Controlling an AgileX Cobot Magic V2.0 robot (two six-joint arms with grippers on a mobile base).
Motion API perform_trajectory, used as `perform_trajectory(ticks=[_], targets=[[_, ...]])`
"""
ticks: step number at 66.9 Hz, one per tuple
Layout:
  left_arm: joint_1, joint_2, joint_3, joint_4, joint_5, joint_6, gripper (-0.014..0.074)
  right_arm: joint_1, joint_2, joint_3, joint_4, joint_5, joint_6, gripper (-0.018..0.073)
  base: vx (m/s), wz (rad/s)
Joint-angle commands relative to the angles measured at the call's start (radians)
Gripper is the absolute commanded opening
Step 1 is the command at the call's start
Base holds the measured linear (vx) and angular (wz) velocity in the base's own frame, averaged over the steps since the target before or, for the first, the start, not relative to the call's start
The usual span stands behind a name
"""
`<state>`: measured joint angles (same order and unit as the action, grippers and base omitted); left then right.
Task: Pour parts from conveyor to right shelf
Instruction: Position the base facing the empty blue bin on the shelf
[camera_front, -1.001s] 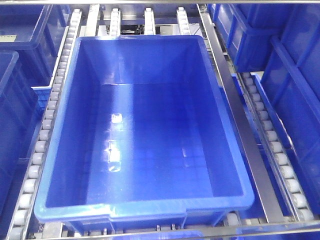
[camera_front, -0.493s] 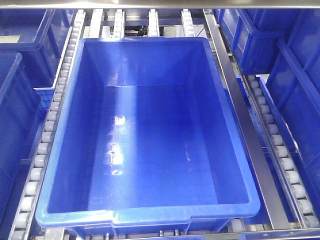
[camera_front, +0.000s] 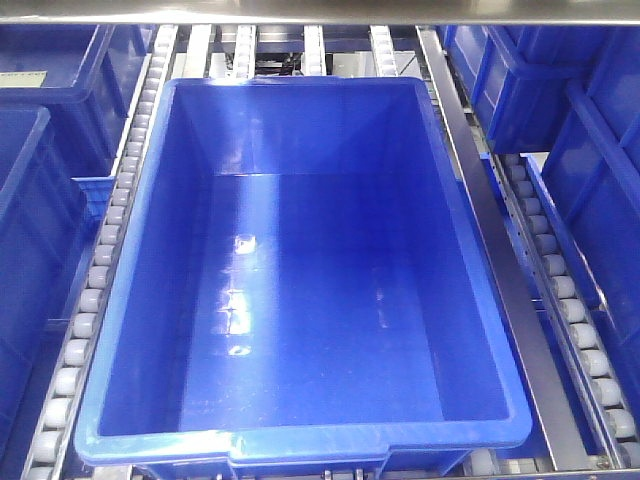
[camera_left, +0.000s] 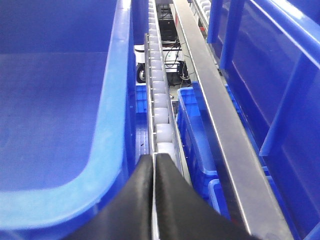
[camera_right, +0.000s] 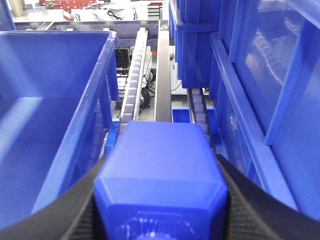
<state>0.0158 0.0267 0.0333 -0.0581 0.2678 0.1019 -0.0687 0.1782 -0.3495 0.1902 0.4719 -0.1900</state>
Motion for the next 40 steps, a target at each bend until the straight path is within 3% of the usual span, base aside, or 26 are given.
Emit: perform_trajectory(ticks=[1, 40], targets=[[-0.007, 0.019, 0.024, -0.007, -0.074, -0.005, -0.0006, -0.002, 0.009, -0.028, 0.003, -0.082, -0.009, -0.0006, 0.01, -0.03], [-0.007, 0.019, 0.024, -0.007, -0.074, -0.005, -0.0006, -0.002, 0.009, -0.028, 0.003, -0.082, -0.008, -0.0006, 0.00, 0.00]])
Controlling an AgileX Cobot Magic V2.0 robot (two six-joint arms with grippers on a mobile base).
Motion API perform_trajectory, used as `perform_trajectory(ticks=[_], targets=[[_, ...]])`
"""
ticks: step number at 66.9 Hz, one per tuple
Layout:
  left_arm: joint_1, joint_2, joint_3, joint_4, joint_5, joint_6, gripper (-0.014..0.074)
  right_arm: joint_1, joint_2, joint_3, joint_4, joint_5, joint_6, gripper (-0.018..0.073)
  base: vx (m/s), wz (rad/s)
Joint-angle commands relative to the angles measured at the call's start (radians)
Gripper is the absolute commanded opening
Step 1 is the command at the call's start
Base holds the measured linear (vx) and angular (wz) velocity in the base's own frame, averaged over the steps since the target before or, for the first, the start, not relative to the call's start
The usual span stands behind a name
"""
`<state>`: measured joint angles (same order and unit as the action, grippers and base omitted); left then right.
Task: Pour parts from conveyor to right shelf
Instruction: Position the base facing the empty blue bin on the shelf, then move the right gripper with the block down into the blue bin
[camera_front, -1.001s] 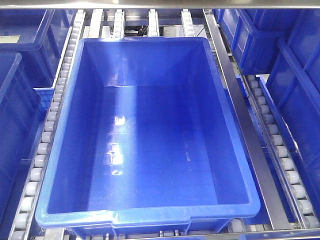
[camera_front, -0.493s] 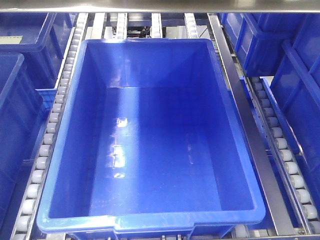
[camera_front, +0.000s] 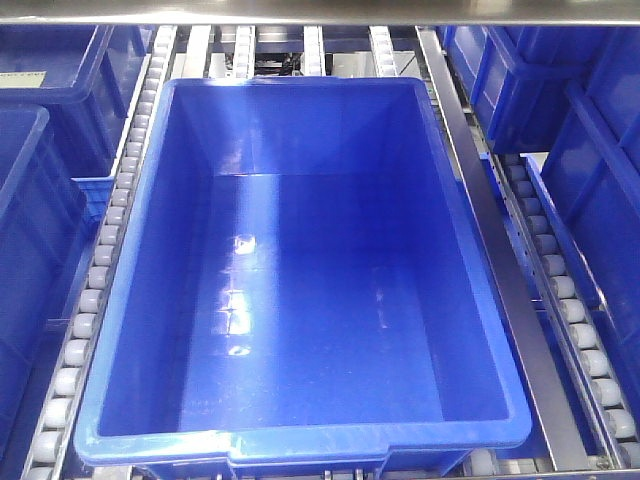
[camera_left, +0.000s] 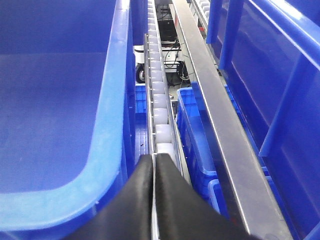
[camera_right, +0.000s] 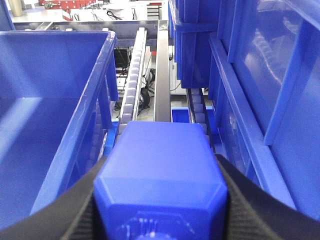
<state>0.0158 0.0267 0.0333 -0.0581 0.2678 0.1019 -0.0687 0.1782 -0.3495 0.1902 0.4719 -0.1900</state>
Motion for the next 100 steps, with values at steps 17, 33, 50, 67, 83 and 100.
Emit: perform_trajectory(ticks=[17, 33, 50, 67, 83, 100], targets=[[-0.007, 0.019, 0.024, -0.007, -0.074, -0.005, -0.0006, -0.002, 0.009, -0.028, 0.006, -0.094, -0.008, -0.0006, 0.00, 0.00], [-0.007, 0.019, 0.024, -0.007, -0.074, -0.005, -0.0006, -0.002, 0.010, -0.028, 0.035, -0.093, -0.006, -0.0006, 0.00, 0.00], [-0.007, 0.019, 0.024, -0.007, -0.074, -0.005, -0.0006, 0.001, 0.146, -0.089, 0.039, -0.141, -0.086, -0.0006, 0.00, 0.00], [-0.007, 0.019, 0.024, -0.007, -0.074, -0.005, -0.0006, 0.184, 0.477, -0.289, 0.014, -0.135, -0.091, -0.0006, 0.00, 0.00], [-0.007, 0.019, 0.024, -0.007, -0.074, -0.005, -0.0006, 0.340, 0.821, -0.526, -0.013, -0.049, -0.037, -0.0006, 0.00, 0.00], [-0.007, 0.019, 0.024, -0.007, -0.074, -0.005, -0.0006, 0.482, 1.121, -0.742, -0.034, 0.040, -0.031, -0.0006, 0.00, 0.00]])
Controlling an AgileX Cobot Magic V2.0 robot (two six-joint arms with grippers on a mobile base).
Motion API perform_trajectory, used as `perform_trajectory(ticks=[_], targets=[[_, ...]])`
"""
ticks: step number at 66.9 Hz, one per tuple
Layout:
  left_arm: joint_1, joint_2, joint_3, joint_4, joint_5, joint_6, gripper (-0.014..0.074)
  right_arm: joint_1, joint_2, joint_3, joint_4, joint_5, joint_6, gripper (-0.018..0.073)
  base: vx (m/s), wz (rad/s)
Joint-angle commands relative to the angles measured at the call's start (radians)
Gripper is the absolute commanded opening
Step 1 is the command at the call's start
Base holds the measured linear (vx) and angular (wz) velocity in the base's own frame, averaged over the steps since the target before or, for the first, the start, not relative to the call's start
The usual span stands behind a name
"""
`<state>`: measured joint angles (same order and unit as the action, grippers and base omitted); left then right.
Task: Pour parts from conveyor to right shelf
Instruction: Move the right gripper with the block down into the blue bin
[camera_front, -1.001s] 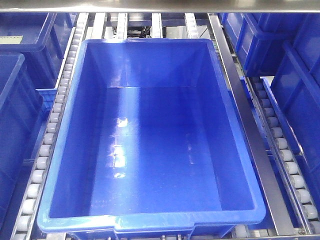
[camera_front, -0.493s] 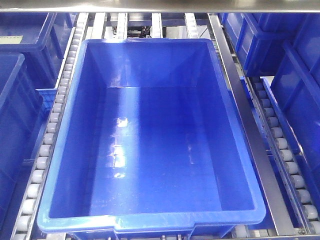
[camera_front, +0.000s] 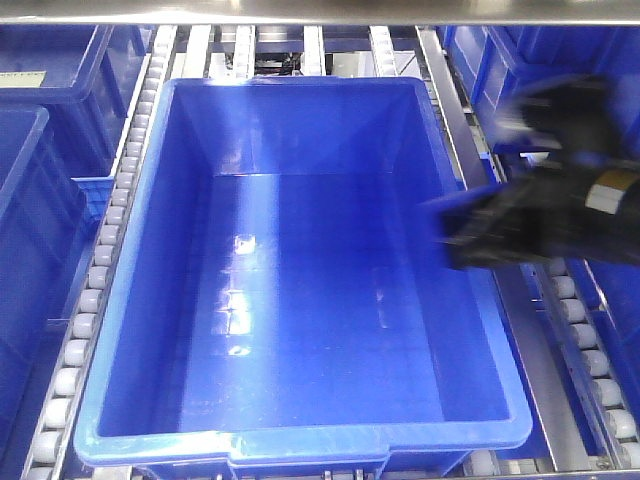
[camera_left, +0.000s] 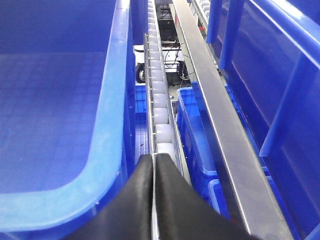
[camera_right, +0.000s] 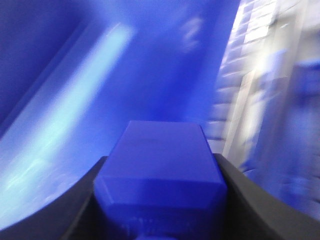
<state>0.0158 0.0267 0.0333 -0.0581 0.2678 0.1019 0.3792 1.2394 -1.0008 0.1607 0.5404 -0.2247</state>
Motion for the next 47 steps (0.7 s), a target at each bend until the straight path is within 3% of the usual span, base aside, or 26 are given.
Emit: perform_trajectory(ticks=[1, 22, 47], targets=[[-0.007, 0.019, 0.024, -0.007, -0.074, -0.005, -0.0006, 0.041, 0.074, -0.101, -0.006, -0.023, 0.004, -0.0006, 0.00, 0.00], [-0.007, 0.019, 0.024, -0.007, -0.074, -0.005, -0.0006, 0.148, 0.383, -0.359, -0.029, 0.150, 0.004, -0.0006, 0.00, 0.00], [-0.007, 0.019, 0.024, -0.007, -0.074, -0.005, -0.0006, 0.168, 0.713, -0.681, -0.066, 0.345, 0.004, -0.0006, 0.00, 0.00]])
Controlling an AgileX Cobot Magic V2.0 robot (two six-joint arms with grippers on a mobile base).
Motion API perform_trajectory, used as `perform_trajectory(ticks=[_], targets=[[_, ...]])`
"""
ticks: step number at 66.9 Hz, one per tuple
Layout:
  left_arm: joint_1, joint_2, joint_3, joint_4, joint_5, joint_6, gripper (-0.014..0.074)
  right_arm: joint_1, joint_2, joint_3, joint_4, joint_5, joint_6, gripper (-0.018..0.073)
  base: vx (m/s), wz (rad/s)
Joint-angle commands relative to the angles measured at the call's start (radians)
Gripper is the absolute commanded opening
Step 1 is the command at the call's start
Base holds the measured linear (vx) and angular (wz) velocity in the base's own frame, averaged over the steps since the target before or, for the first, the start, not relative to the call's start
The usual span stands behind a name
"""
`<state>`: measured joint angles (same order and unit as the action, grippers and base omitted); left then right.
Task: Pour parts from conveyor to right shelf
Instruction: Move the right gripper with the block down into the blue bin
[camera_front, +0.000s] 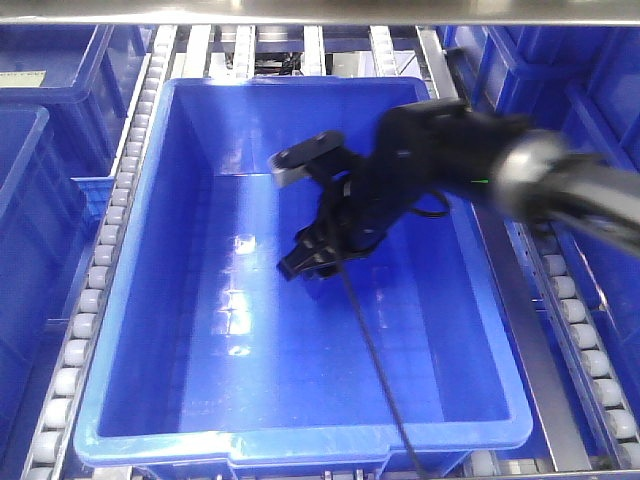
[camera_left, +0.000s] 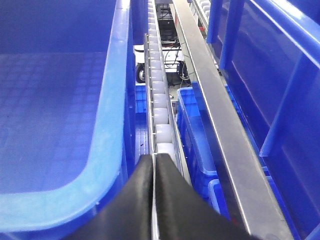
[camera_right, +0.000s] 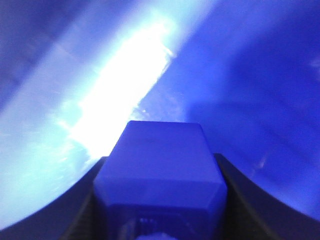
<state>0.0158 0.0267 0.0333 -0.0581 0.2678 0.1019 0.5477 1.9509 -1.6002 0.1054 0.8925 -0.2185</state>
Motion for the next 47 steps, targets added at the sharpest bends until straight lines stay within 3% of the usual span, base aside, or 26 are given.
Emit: perform_trajectory(ticks=[1, 33, 47], targets=[[-0.007, 0.019, 0.024, -0.007, -0.074, -0.005, -0.0006, -0.001, 0.010, -0.090, -0.012, -0.008, -0.003, -0.0006, 0.00, 0.00], [-0.007, 0.019, 0.024, -0.007, -0.074, -0.005, -0.0006, -0.001, 0.152, -0.176, -0.026, -0.007, -0.012, 0.0004, 0.00, 0.00], [-0.007, 0.019, 0.024, -0.007, -0.074, -0.005, -0.0006, -0.002, 0.152, -0.176, -0.032, -0.009, -0.011, 0.0130, 0.00, 0.00]])
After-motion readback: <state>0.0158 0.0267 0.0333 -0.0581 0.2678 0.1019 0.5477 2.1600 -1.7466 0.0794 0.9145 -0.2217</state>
